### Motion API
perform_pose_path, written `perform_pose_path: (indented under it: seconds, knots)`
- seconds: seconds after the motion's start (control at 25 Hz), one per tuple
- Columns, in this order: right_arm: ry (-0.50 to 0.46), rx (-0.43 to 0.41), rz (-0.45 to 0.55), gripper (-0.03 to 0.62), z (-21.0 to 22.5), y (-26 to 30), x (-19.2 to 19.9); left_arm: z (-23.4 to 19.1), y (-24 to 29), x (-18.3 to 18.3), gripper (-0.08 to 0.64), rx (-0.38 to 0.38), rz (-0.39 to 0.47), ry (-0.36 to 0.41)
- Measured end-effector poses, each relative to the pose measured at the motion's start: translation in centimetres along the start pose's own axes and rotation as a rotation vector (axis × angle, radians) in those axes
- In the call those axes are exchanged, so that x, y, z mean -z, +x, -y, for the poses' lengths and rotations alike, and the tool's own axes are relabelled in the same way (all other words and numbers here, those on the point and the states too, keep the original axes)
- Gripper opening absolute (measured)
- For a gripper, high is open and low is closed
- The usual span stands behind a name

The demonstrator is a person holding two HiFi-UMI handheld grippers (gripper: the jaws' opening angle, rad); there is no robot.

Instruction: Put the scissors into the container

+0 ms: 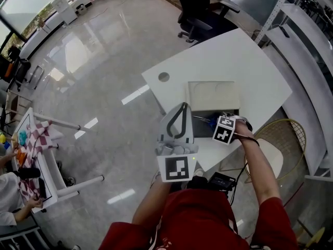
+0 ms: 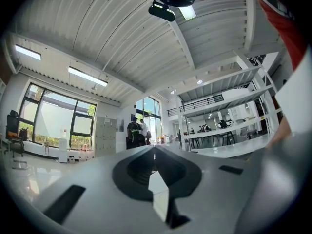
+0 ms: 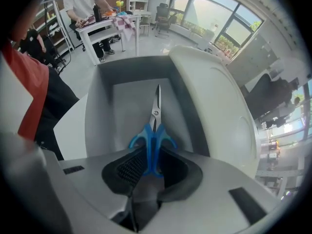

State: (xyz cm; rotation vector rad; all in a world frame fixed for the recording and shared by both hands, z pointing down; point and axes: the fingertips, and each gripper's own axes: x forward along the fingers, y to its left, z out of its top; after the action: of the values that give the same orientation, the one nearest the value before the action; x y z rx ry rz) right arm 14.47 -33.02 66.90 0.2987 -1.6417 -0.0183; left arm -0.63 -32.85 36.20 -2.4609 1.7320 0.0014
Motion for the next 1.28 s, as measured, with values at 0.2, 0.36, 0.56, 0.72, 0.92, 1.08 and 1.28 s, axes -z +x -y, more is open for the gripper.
perform_pose_path:
  seconds: [0.2, 0.36, 0.56, 0.72, 0.92, 1.08, 1.28]
  knots:
    - [-0.01, -0.006, -0.037, 0.087, 0.1, 0.2, 0.0, -0.1, 0.2, 0.1, 0.009, 0.006, -0.001, 0.017]
    - [-0.019, -0.008, -0.051, 0.091, -0.1, 0.4, 0.2, 0.2, -0.1, 0.5, 0.009, 0.0, -0.016, -0.029]
    - [-0.004, 0.019, -0.041, 0.101, 0.6, 0.6, -0.4, -0.4, 0.0, 0.3, 0.009, -0.01, 0.002, -0.041]
    - [0.002, 0.032, -0.034, 0.107, 0.7, 0.0, 0.2, 0.4, 0.2, -0.7, 0.009, 0.0, 0.028, -0.022]
    - [0.038, 0.018, -0.017, 0.124, 0.3, 0.1, 0.3, 0.9, 0.1, -0.9, 0.009, 0.008, 0.037, -0.019]
    - [0.055, 0.023, 0.005, 0.132, 0.5, -0.4, 0.3, 1.1, 0.0, -1.0, 0.009, 0.013, 0.033, -0.004]
    - [0.088, 0.022, 0.044, 0.133, 0.6, -1.1, -0.1, 1.2, -0.1, -0.9, 0.009, 0.014, 0.032, -0.006]
